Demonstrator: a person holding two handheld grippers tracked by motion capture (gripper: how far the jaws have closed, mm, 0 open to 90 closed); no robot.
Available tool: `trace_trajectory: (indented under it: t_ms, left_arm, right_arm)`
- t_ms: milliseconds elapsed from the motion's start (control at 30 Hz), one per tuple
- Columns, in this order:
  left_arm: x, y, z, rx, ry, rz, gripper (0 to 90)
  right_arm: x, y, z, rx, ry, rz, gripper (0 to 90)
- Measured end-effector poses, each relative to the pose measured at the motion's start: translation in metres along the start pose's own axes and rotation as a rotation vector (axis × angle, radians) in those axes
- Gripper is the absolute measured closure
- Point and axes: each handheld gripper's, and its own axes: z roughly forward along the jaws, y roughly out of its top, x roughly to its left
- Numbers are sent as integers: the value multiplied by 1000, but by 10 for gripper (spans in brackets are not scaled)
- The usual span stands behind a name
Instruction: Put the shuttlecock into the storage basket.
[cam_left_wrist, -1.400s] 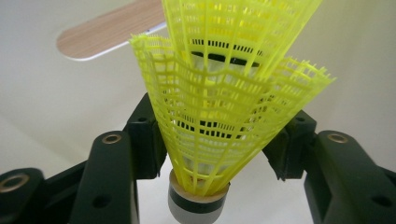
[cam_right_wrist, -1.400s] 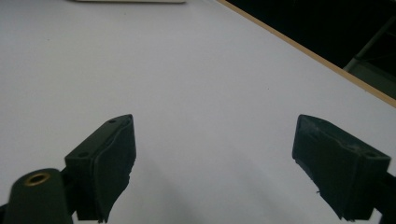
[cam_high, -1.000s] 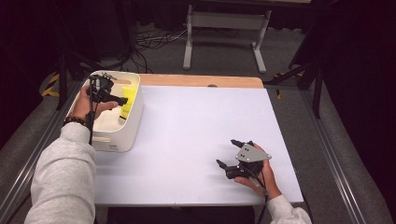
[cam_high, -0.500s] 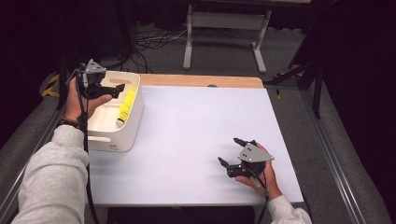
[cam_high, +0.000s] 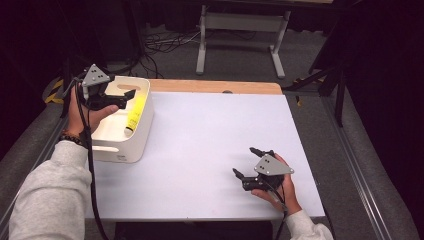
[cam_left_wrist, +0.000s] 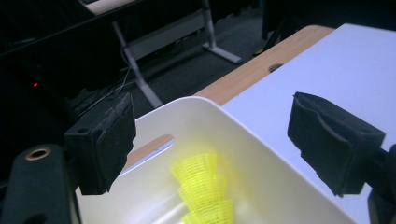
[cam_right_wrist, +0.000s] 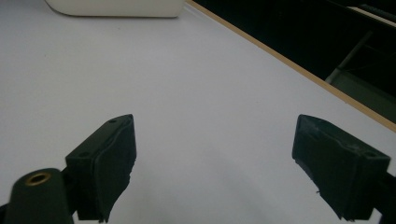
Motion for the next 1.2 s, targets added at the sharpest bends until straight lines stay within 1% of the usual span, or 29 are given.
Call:
trace_trajectory:
  t_ms: [33,67,233,300,433,467,500,533,633,667,767,833,933,1000,1133,1200]
  left_arm:
    - [-1,0,-1,-4,-3,6,165]
    - [-2,0,-3,-15,-14,7,165]
    - [-6,-1,-9,-50,-35,6,166]
    - [-9,-2,-12,-64,-54,7,167]
    - [-19,-1,-19,-90,-81,33,163]
    - [-21,-1,-21,-92,-91,51,159]
    - [-24,-2,-23,-103,-97,60,150]
    - [-26,-3,-25,-118,-105,62,151]
    - [-34,-3,-30,-143,-121,71,142]
    - [-36,-4,-31,-152,-128,69,142]
    - [-43,-4,-32,-161,-139,83,130]
    - [-46,-6,-32,-171,-147,80,115]
    - [-51,-9,-32,-174,-162,92,102]
    - [-52,-11,-32,-174,-175,89,94]
    - [-57,-12,-33,-191,-179,88,87]
    - [-60,-12,-34,-210,-167,92,66]
  right_arm:
    - [0,0,0,-1,-2,0,143]
    - [0,0,0,0,-2,1,143]
    - [-1,0,-1,0,-8,4,143]
    - [0,0,-1,0,-12,2,143]
    - [1,0,-2,0,-9,3,143]
    - [1,0,-2,0,-7,4,143]
    - [2,0,-2,1,-6,4,143]
    - [2,0,-2,1,-5,2,143]
    - [2,0,-2,0,-5,2,143]
    - [2,0,-2,0,-5,1,143]
    - [3,1,-2,-1,-2,1,141]
    - [3,1,-2,-2,-1,2,141]
    - [3,1,-2,-3,1,2,138]
    - [3,0,-2,-2,-2,3,123]
    - [4,1,-3,-9,6,1,119]
    - [4,1,-3,-5,5,-3,119]
